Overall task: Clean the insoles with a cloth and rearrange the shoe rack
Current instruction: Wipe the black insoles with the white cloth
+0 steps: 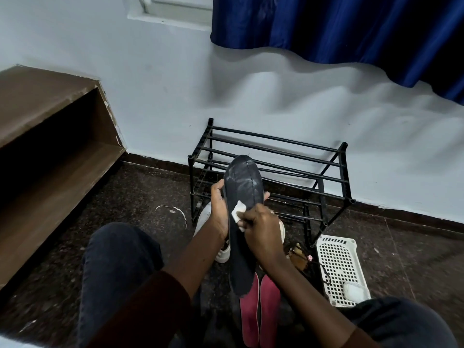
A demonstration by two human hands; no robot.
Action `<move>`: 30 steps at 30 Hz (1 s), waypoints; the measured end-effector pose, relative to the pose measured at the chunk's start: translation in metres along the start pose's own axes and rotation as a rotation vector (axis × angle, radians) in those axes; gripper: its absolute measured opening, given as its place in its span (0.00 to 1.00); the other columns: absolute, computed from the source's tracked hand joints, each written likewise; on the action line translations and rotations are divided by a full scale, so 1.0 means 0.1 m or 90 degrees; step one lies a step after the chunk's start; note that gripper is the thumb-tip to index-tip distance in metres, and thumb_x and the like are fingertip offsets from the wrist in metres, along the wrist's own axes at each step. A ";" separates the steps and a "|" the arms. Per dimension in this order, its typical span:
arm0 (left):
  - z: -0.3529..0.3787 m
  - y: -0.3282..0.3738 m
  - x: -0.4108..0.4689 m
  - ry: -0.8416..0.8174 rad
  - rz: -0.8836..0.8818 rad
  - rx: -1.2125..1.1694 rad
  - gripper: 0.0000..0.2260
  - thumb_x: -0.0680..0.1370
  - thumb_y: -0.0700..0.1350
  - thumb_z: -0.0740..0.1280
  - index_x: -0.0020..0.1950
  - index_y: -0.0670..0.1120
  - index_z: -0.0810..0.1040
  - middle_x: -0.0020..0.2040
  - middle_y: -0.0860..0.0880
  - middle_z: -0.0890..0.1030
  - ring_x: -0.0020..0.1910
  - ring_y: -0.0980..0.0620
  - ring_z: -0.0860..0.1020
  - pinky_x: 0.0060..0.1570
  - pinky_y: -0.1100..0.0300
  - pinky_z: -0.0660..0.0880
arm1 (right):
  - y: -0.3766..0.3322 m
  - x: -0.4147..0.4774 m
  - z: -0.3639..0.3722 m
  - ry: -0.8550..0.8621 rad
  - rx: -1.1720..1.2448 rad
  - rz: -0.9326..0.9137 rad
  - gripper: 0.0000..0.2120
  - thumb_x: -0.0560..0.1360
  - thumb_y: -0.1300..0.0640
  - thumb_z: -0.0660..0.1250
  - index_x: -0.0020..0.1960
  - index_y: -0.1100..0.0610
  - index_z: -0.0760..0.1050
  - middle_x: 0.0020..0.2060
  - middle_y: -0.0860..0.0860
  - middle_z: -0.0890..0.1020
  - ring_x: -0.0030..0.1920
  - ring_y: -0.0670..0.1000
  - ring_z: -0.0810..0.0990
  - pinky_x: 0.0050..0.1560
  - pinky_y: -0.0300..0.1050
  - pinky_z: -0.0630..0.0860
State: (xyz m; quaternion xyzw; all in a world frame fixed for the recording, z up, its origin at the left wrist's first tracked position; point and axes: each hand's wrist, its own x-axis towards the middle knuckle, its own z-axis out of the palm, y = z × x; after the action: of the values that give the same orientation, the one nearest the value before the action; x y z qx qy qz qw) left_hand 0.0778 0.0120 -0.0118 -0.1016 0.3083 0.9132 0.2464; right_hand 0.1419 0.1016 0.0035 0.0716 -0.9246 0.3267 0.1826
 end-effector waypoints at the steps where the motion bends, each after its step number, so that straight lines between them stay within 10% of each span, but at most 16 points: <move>1: 0.01 0.00 -0.01 0.004 -0.003 -0.009 0.30 0.74 0.60 0.54 0.60 0.39 0.78 0.57 0.36 0.77 0.52 0.38 0.78 0.63 0.47 0.68 | -0.01 -0.05 0.00 -0.002 0.012 0.002 0.09 0.63 0.70 0.72 0.39 0.60 0.83 0.30 0.53 0.77 0.30 0.53 0.77 0.34 0.36 0.66; 9: 0.01 -0.04 -0.02 0.017 -0.004 0.052 0.25 0.71 0.62 0.57 0.43 0.42 0.81 0.37 0.44 0.78 0.32 0.50 0.75 0.31 0.62 0.71 | 0.11 0.21 0.00 0.077 -0.088 0.053 0.08 0.61 0.69 0.75 0.39 0.60 0.83 0.31 0.56 0.77 0.33 0.59 0.76 0.32 0.47 0.75; 17: 0.03 0.02 0.00 0.021 0.006 0.011 0.27 0.76 0.61 0.53 0.46 0.41 0.83 0.42 0.42 0.82 0.36 0.47 0.79 0.33 0.62 0.75 | 0.09 0.14 0.04 0.092 -0.024 0.067 0.08 0.62 0.69 0.74 0.40 0.62 0.83 0.31 0.57 0.78 0.34 0.58 0.77 0.37 0.40 0.69; 21: 0.07 0.02 -0.04 0.014 -0.026 -0.036 0.33 0.74 0.63 0.54 0.65 0.39 0.74 0.62 0.35 0.73 0.60 0.37 0.71 0.62 0.43 0.67 | -0.03 -0.16 0.03 0.079 0.098 0.038 0.08 0.62 0.69 0.74 0.40 0.61 0.83 0.31 0.53 0.78 0.34 0.45 0.75 0.40 0.21 0.63; 30: 0.09 0.02 -0.07 0.044 -0.014 0.062 0.26 0.74 0.63 0.55 0.48 0.42 0.78 0.38 0.43 0.81 0.34 0.48 0.78 0.34 0.62 0.75 | 0.12 0.25 -0.15 0.059 0.100 0.173 0.06 0.70 0.67 0.70 0.46 0.61 0.80 0.41 0.55 0.75 0.41 0.53 0.75 0.43 0.43 0.70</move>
State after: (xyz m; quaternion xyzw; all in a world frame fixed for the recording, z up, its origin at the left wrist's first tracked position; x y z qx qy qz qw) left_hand 0.0827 0.0131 -0.0010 -0.1241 0.3596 0.8903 0.2502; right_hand 0.1202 0.1201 0.0162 -0.0554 -0.8880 0.4225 0.1728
